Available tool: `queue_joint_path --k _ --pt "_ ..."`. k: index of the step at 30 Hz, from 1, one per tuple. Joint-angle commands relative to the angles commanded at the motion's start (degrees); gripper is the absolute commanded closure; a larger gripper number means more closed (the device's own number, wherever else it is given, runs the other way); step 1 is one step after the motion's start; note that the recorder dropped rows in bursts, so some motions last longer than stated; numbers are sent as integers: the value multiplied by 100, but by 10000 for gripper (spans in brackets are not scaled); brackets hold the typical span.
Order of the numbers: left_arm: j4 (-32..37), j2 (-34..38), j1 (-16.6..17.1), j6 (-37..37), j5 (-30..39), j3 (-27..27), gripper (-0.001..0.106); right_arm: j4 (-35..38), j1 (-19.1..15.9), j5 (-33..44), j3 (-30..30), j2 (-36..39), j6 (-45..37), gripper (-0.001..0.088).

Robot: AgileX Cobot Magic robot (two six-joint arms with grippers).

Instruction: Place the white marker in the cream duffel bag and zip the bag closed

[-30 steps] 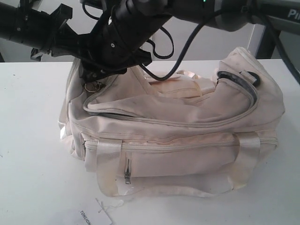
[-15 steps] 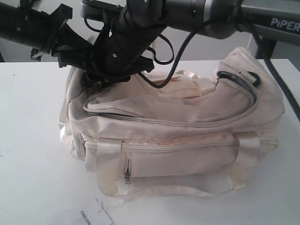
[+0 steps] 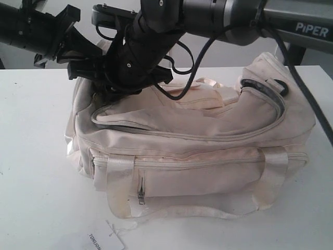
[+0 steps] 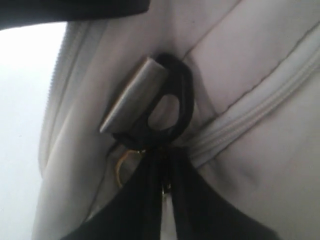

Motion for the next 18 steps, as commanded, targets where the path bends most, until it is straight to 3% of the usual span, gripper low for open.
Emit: queue_joint_path --k 10,18 --pt "53 0 0 303 0 0 1053 -42 0 16 0 -386 -229 868" --pt "383 0 0 303 -199 0 1053 134 0 528 0 -440 -673 868"
